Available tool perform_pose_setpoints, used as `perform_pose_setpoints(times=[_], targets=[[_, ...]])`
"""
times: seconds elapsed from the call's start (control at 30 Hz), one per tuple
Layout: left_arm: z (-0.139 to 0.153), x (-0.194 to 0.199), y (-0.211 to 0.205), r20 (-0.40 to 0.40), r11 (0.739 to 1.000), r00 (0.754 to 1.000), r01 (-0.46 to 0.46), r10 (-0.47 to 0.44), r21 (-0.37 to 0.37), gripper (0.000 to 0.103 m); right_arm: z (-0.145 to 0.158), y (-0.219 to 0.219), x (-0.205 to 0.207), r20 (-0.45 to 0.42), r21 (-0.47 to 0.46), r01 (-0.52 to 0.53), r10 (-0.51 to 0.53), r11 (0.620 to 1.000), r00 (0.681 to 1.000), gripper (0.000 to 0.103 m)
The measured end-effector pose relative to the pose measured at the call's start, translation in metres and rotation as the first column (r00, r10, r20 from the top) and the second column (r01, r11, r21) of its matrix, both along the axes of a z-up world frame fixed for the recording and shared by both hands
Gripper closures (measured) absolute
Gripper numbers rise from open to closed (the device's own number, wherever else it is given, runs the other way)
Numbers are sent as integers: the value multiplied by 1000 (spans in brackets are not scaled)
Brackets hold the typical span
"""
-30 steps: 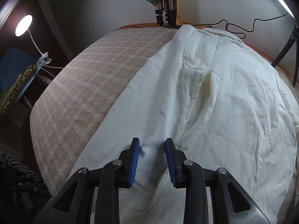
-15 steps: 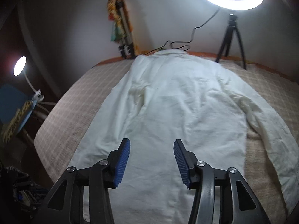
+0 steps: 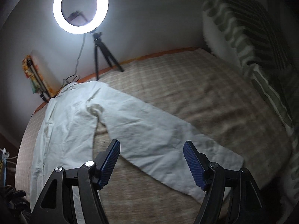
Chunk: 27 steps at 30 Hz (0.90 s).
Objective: Fold small clothes
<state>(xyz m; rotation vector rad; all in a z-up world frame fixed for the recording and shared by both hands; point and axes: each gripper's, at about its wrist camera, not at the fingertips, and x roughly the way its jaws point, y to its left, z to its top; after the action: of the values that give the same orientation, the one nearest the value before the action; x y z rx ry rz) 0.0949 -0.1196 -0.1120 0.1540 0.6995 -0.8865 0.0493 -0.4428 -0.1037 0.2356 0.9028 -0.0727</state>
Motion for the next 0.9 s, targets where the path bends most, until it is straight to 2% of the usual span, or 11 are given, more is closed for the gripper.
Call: perform_pose_setpoints(times=[0.13, 0.2, 0.4, 0.47, 0.53, 0.57, 0.63, 0.67, 0.7, 0.8, 0.9], targets=[[-7, 5, -51, -49, 994, 993, 111, -111, -5, 72, -18, -60, -7, -60, -21, 143, -144, 989, 988, 30], [-12, 0, -75, -41, 987, 987, 159, -158, 22, 55, -30, -87, -12, -96, -9, 208, -207, 978, 974, 30], [-43, -15, -146, 40, 947, 968, 234, -248, 219, 53, -52, -120, -18, -140, 40, 278, -270, 960, 953, 29], [-58, -14, -166, 73, 930, 967, 212, -244, 301, 53, -55, -120, -18, -140, 42, 275, -267, 961, 954, 29], [-67, -8, -173, 88, 929, 974, 169, -209, 330, 53, -56, -119, -17, -138, 39, 267, -259, 963, 956, 29], [-70, -3, -173, 79, 934, 979, 152, -187, 323, 53, -57, -118, -16, -137, 29, 263, -257, 964, 957, 29], [-75, 1, -171, 83, 942, 981, 144, -177, 305, 69, -56, -118, -16, -131, 3, 259, -257, 966, 958, 29], [-75, 2, -168, 96, 945, 976, 160, -194, 287, 86, -56, -119, -15, -127, -5, 261, -260, 965, 957, 29], [-76, 4, -166, 101, 946, 974, 167, -202, 278, 93, -56, -120, -16, -122, -5, 264, -262, 965, 957, 28], [-73, 12, -157, 36, 965, 980, 185, -195, 186, 98, -57, -127, -17, -118, 12, 276, -273, 961, 955, 27], [-66, 20, -145, -61, 979, 978, 201, -199, 22, 98, -60, -129, -17, -121, 8, 275, -272, 961, 955, 26]])
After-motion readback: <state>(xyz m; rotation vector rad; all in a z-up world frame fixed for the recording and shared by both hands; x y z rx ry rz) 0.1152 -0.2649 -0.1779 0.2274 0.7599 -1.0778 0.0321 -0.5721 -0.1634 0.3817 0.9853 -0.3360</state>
